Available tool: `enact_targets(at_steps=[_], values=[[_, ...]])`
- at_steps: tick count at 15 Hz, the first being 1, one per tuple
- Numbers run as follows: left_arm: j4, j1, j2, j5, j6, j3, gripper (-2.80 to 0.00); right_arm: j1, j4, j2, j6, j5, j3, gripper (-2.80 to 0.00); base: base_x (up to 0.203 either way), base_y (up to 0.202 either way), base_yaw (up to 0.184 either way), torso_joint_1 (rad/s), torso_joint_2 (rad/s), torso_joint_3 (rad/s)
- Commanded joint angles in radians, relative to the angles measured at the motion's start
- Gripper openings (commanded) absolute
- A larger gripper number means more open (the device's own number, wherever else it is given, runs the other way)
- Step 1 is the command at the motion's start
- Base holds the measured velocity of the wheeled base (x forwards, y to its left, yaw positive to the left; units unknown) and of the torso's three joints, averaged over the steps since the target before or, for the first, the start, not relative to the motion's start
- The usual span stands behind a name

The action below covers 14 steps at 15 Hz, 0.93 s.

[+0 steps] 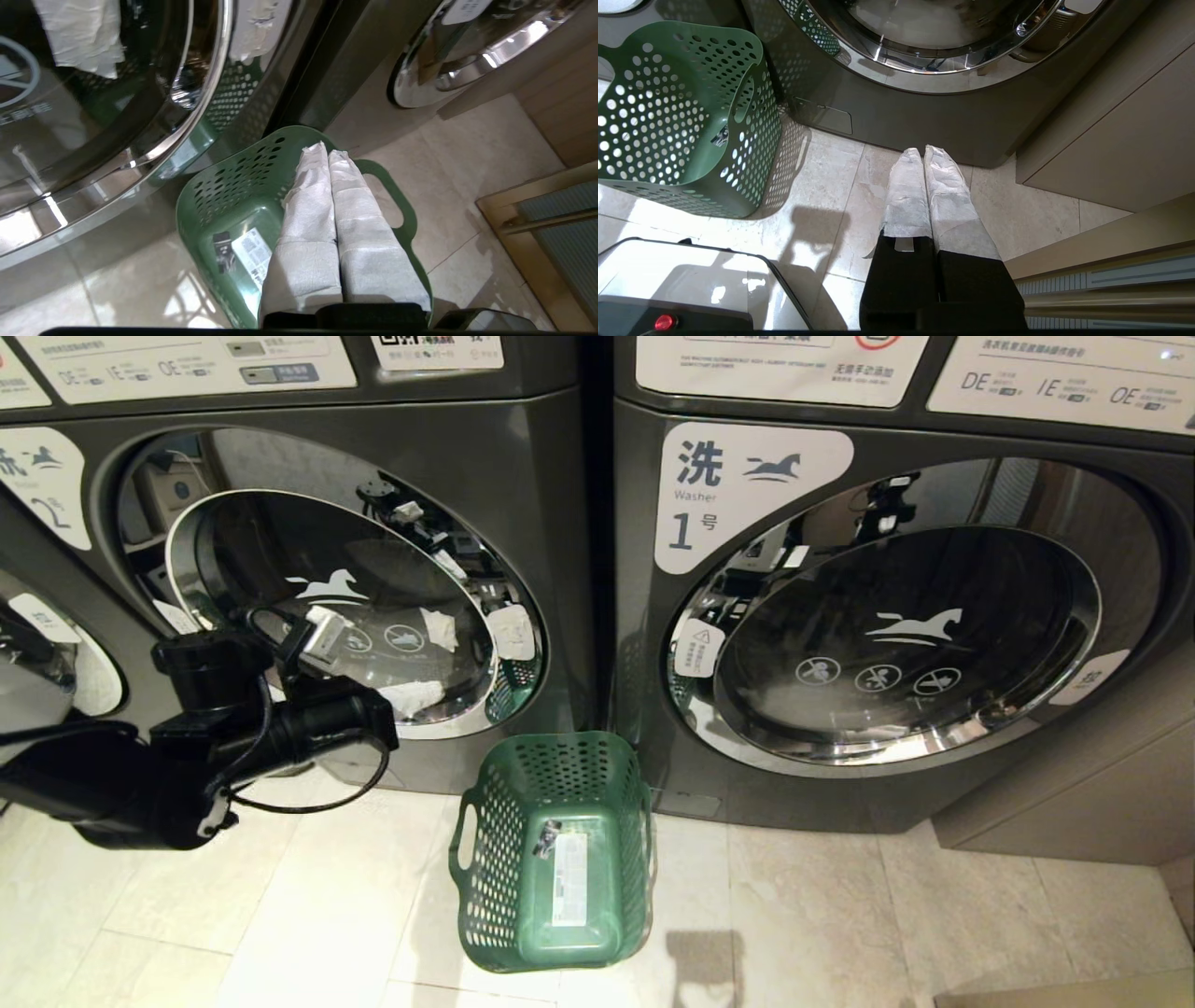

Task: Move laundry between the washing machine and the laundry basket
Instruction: Open the lid of the washing machine

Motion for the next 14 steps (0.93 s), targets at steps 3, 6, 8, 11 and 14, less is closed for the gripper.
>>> enact_targets(at_steps=[3,6,8,11,14], values=[[-0.045,-0.006,0.042,-0.055,-0.001,-0.027,0.0,0.0,0.0,0.0,-0.001,0.001,0.0,-2.8,0.0,0.0,0.0,0.0,0.0,0.0],[-0.096,-0.007,0.095,-0.057,-0.001,-0.082,0.0,0.0,0.0,0.0,-0.001,0.001,0.0,-2.8,0.0,0.0,0.0,0.0,0.0,0.0],[-0.1,-0.013,0.13,-0.053,0.008,-0.131,0.0,0.0,0.0,0.002,-0.001,0.001,0.0,-2.8,0.0,0.0,0.0,0.0,0.0,0.0],[-0.152,-0.018,0.188,-0.051,0.012,-0.177,0.0,0.0,0.0,0.001,-0.001,0.001,0.0,-2.8,0.0,0.0,0.0,0.0,0.0,0.0],[-0.281,-0.036,0.241,-0.051,0.01,-0.185,0.0,0.0,0.0,0.0,-0.001,0.001,0.0,-2.8,0.0,0.0,0.0,0.0,0.0,0.0]])
